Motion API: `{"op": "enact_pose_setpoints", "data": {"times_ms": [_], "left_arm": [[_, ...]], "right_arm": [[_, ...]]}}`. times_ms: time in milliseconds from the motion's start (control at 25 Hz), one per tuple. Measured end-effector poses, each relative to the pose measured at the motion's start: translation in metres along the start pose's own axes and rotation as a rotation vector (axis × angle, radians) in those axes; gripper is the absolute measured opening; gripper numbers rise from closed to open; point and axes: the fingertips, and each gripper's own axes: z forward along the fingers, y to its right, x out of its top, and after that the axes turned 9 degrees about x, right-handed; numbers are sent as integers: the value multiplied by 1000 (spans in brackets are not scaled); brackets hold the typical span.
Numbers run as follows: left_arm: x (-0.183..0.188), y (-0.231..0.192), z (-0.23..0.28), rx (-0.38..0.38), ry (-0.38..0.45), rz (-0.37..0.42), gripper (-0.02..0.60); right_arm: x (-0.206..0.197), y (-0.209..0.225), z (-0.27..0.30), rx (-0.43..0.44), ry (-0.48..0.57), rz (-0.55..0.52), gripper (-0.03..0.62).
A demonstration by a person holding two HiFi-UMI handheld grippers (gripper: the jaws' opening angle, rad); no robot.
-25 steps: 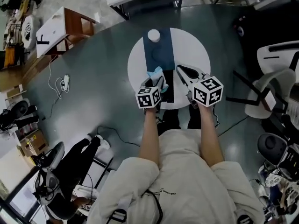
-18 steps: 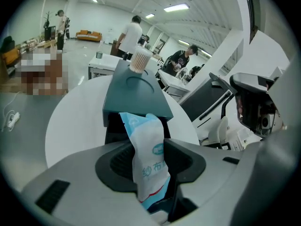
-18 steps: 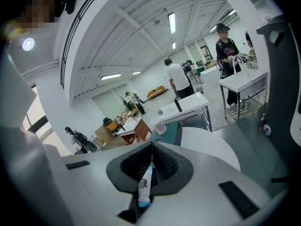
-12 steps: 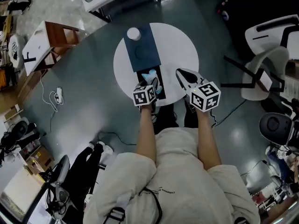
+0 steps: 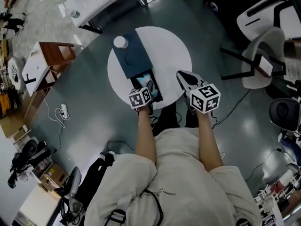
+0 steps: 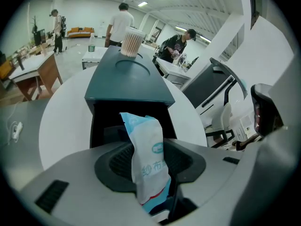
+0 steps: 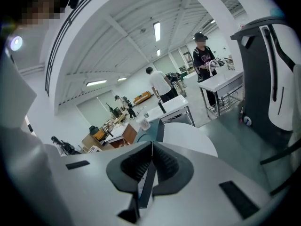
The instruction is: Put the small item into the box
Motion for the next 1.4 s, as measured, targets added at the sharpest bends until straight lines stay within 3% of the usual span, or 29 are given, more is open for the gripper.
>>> {"op": "enact_pose_setpoints", "data": {"times_ms": [240, 480, 640, 880, 1120, 1280, 1400], "left_arm": [[0, 8, -9, 52, 11, 11, 183], [1, 8, -25, 89, 86, -36, 184], [9, -9, -52, 109, 163, -117, 184], [20, -16, -109, 210, 317, -208, 184], [23, 1, -160, 277, 464, -237, 184], [7, 24, -195, 356, 561, -198, 181], [0, 31, -229, 420, 656, -217, 129]], "right_arm": [[-8, 8, -19, -10, -22, 30, 34], [2, 11, -17, 23, -1, 38, 34], [11, -14, 13, 137, -68, -6, 34], [21, -59, 34, 306, -169, -85, 34], [22, -89, 31, 419, -225, -147, 32], [18, -94, 14, 464, -195, -192, 32], [12, -99, 4, 511, -212, -205, 32]]}}
